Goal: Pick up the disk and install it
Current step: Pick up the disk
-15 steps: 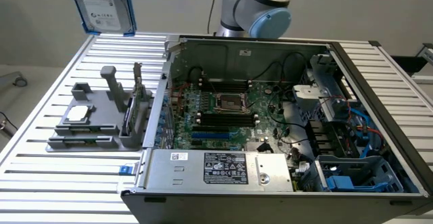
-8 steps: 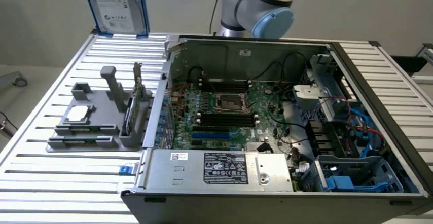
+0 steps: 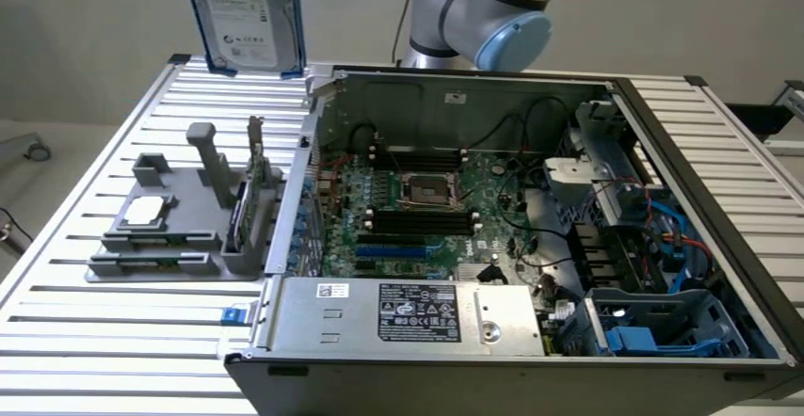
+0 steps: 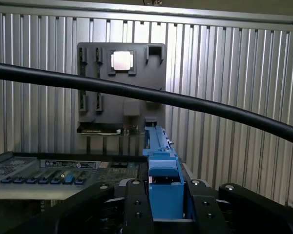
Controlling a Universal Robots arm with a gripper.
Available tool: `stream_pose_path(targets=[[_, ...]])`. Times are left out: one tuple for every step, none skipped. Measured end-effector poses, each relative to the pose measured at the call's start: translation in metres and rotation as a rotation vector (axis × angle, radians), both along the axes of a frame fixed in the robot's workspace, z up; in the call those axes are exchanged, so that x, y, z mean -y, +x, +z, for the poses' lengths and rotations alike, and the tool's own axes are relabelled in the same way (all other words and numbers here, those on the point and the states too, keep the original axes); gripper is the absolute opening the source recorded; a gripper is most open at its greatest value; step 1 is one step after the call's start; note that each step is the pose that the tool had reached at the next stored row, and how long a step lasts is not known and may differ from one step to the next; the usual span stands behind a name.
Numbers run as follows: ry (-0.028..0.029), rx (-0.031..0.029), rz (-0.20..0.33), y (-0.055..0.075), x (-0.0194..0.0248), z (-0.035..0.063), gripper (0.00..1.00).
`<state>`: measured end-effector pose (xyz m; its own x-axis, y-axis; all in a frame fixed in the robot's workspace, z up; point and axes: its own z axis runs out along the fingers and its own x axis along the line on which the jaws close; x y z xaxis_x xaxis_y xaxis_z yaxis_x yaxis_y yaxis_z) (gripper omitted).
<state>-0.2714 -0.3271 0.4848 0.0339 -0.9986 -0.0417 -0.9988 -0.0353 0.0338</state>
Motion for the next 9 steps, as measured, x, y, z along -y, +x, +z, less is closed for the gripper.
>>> stream_pose_path(targets=[[0.0005,0.0,0.0,0.005,0.0016,0.0,0.33],[0.0015,0.0,0.0,0.009,0.0029,0.0,0.33],[0.0031,0.0,0.0,0.013,0.0041,0.0,0.33],[0.005,0.0,0.0,0.018,0.0053,0.0,0.33],[0.0072,0.0,0.0,0.022,0.0065,0.0,0.33],[0.0093,0.0,0.0,0.027,0.0077,0.0001,0.33],[0.0109,0.0,0.0,0.032,0.0089,0.0001,0.33],[0.0119,0.0,0.0,0.036,0.0103,0.0001,0.33],[0.0125,0.0001,0.0,0.041,0.0117,0.0001,0.33]])
